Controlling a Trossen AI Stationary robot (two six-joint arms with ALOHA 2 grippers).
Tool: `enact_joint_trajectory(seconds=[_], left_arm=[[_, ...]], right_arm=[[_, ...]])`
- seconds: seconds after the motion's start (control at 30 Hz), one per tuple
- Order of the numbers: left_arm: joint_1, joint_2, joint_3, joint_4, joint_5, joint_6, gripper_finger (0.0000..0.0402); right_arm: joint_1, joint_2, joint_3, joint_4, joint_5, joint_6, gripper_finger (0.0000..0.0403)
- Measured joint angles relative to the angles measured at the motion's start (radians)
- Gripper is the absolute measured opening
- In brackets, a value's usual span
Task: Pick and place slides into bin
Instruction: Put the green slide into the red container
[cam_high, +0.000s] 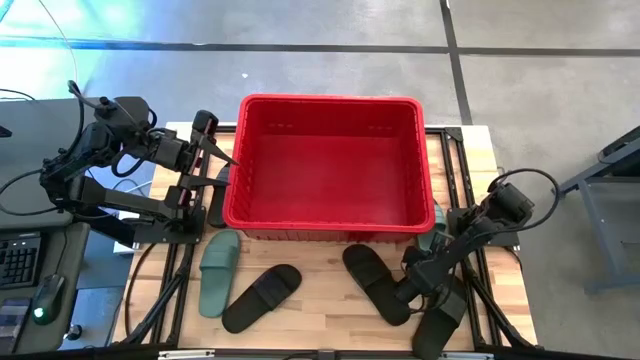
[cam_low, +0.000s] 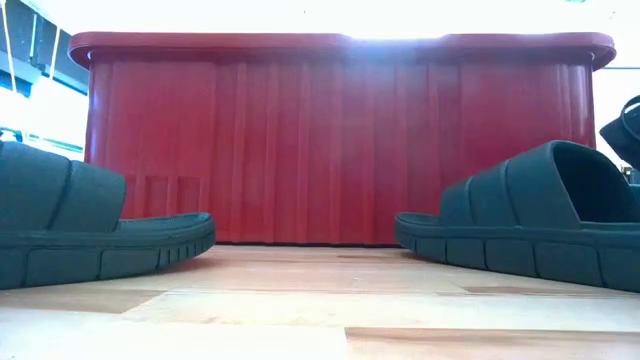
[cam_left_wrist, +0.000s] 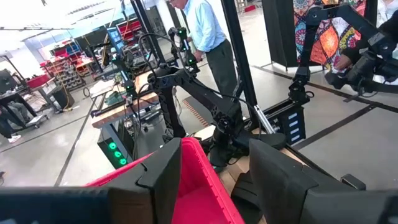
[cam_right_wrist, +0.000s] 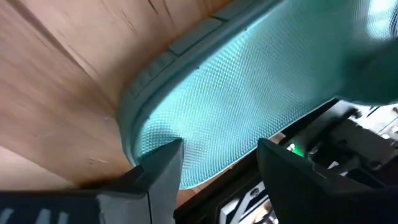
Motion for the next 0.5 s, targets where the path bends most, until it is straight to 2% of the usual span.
enact_joint_trajectory(seconds=[0.13, 0.3, 0.5], left_arm=[[0.000, 0.000, 0.000, 0.000, 0.000, 0.000, 0.0172], [0.000, 0.000, 0.000, 0.000, 0.000, 0.000, 0.0172], [0.000, 0.000, 0.000, 0.000, 0.000, 0.000, 0.0172]], right_arm=[[0.000, 0.002, 0.004, -0.003, -0.002, 0.006, 0.0148], [0.001, 0.007, 0.030, 0.007, -0.021, 0.014, 0.0021], [0.032, 0.009, 0.116, -0.002, -0.044, 0.034, 0.0010]])
